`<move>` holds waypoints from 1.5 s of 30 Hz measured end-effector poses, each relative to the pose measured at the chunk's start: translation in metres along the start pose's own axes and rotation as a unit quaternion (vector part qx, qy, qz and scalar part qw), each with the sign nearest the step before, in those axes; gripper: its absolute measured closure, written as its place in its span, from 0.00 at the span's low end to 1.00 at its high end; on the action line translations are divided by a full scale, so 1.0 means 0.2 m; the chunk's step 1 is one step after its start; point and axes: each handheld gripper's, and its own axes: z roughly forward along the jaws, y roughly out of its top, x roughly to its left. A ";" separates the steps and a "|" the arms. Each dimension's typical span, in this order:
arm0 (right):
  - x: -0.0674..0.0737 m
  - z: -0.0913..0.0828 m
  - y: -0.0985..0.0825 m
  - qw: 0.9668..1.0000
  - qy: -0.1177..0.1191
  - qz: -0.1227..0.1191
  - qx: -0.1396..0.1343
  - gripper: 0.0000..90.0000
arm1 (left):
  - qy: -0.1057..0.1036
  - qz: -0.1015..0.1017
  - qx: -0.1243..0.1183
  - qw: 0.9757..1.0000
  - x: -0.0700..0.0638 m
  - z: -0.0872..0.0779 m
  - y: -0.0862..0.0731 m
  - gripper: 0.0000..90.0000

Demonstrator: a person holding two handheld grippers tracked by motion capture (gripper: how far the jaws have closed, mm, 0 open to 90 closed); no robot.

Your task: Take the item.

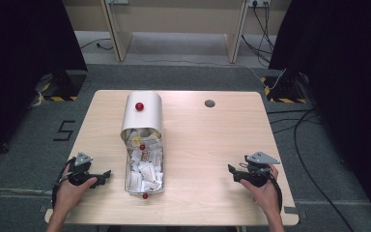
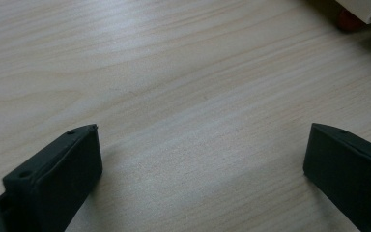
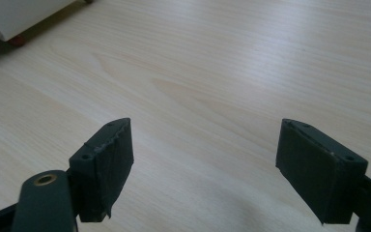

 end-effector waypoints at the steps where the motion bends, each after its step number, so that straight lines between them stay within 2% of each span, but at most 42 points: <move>1: 0.00 0.00 0.00 1.000 0.000 0.000 0.000 0.24 | 0.000 0.000 0.000 1.000 0.00 0.00 0.00 0.00; 10: 0.13 0.02 0.08 0.999 0.028 -0.020 -0.015 0.26 | 0.000 -0.001 0.000 1.000 0.00 0.00 0.00 0.00; 14: 0.21 0.02 0.13 0.998 0.044 -0.036 -0.028 0.26 | 0.000 -0.001 0.000 1.000 0.00 0.00 0.00 0.00; 24: 0.33 0.03 0.22 0.995 0.068 -0.054 -0.047 0.27 | 0.000 0.000 0.000 1.000 0.00 0.00 0.00 0.00; 32: 0.46 0.07 0.28 0.991 0.092 -0.082 -0.050 0.28 | 0.000 -0.001 0.000 1.000 0.00 0.00 0.00 0.00; 41: 0.56 0.11 0.33 0.987 0.112 -0.096 -0.056 0.28 | 0.000 0.000 0.000 1.000 0.00 0.00 0.00 0.00; 45: 0.64 0.13 0.35 0.984 0.127 -0.110 -0.058 0.28 | 0.000 0.000 0.000 1.000 0.00 0.00 0.00 0.00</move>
